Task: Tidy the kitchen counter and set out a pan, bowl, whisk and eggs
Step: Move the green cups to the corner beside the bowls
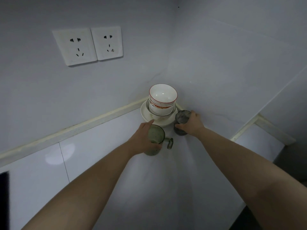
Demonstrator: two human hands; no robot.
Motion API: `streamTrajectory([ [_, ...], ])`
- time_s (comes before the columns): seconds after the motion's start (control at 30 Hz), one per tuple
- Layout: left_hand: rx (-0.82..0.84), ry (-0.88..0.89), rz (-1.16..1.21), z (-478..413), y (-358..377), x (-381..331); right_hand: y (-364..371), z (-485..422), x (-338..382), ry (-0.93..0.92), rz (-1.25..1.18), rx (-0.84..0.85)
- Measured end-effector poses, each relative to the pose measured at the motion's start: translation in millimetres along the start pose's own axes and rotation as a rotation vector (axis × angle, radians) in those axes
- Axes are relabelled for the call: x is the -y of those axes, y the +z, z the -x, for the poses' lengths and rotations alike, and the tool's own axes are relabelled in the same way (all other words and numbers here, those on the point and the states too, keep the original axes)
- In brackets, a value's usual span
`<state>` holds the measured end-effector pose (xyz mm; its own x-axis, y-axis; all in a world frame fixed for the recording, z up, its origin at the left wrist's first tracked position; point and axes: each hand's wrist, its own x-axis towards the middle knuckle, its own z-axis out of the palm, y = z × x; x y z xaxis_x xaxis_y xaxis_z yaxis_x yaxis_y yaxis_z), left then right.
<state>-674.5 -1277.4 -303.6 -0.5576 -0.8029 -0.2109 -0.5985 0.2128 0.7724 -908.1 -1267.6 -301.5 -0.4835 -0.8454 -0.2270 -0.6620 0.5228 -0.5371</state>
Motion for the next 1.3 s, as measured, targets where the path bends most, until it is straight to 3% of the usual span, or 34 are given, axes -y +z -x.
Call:
streamTrajectory([
  [0.17,-0.005,-0.103,0.225,6.1,-6.7,6.5,0.7,32.1,7.1,-0.220,-0.034,-0.313],
  [0.23,-0.010,-0.155,0.366,12.1,-8.4,8.5,3.0,47.0,13.9,-0.222,-0.051,-0.188],
  [0.33,-0.043,-0.180,0.360,17.2,-5.8,5.4,5.2,69.3,22.4,-0.050,-0.152,0.232],
  [0.43,-0.075,-0.178,0.356,22.0,3.0,-4.0,4.5,86.5,19.0,-0.005,-0.182,0.338],
  [0.67,-0.084,-0.080,0.386,28.4,36.8,-33.9,0.2,108.3,-18.9,0.090,-0.295,0.207],
  [0.8,-0.132,-0.143,0.496,23.7,61.3,-50.5,-6.6,116.6,-40.5,0.170,-0.280,0.069],
  [0.97,-0.024,-0.224,0.627,13.4,81.7,-74.3,-20.3,117.2,-68.1,0.271,-0.365,-0.115],
  [1.13,0.014,-0.242,0.595,5.7,92.1,-86.1,-26.8,107.5,-83.4,0.361,-0.372,-0.253],
  [1.3,-0.016,-0.248,0.565,3.7,88.4,-83.3,-31.7,95.7,-80.4,0.375,-0.339,-0.274],
])
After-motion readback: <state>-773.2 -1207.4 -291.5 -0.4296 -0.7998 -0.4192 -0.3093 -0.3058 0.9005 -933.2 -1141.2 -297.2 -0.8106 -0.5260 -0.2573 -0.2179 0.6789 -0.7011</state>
